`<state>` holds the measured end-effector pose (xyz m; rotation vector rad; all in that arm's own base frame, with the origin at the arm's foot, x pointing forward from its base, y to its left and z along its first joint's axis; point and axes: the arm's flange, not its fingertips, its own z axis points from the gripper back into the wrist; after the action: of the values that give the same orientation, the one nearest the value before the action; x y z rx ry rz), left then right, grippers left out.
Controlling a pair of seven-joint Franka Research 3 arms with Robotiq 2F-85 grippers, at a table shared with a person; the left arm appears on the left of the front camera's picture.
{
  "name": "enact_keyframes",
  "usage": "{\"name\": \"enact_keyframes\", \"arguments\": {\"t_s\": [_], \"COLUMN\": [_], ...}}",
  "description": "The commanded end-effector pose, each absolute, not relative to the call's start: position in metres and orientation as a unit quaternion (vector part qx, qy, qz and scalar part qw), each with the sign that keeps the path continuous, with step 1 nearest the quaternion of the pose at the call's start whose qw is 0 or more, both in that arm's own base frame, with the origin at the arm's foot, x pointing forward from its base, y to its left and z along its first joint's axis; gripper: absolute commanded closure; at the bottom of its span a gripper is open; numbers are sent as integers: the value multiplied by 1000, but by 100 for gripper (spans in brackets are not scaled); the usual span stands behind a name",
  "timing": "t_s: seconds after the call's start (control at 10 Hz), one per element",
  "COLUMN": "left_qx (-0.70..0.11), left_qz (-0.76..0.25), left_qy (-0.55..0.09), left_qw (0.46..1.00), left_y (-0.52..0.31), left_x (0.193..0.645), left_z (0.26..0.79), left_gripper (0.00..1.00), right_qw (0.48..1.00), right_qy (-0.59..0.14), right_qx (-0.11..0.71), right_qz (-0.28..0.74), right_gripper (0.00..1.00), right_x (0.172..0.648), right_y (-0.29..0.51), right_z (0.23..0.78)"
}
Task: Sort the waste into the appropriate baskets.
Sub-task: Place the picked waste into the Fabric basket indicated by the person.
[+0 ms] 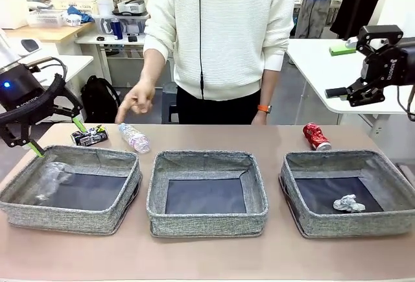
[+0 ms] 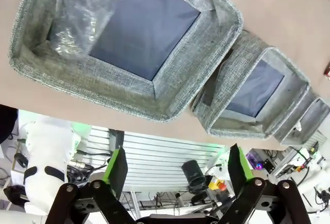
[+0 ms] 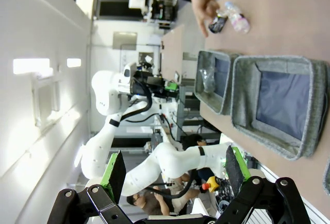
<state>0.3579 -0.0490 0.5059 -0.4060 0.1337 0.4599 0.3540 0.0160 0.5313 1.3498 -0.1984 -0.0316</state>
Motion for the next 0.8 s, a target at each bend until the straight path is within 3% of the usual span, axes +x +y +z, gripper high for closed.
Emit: {"name": "enact_keyframes", "arguments": {"t_s": [0.0, 0.4, 0.7], "left_qx": [-212, -271, -471], "left_qz": [232, 198, 60], "left_qy": [59, 52, 61], "left_qw": [947, 941, 878], "left_y": [-52, -49, -41], "left_x": [355, 350, 333], "left_z": [506, 523, 586], "left_gripper": [0, 0, 0], "right_qw": [779, 779, 779], "right_qy": [-84, -84, -84], "right_qx": [621, 621, 621], "right_qz": [-20, -20, -20], "right_gripper": [0, 0, 0], "right_x": [353, 353, 353], "right_y": [16, 16, 16], "right_z": [534, 534, 534]}}
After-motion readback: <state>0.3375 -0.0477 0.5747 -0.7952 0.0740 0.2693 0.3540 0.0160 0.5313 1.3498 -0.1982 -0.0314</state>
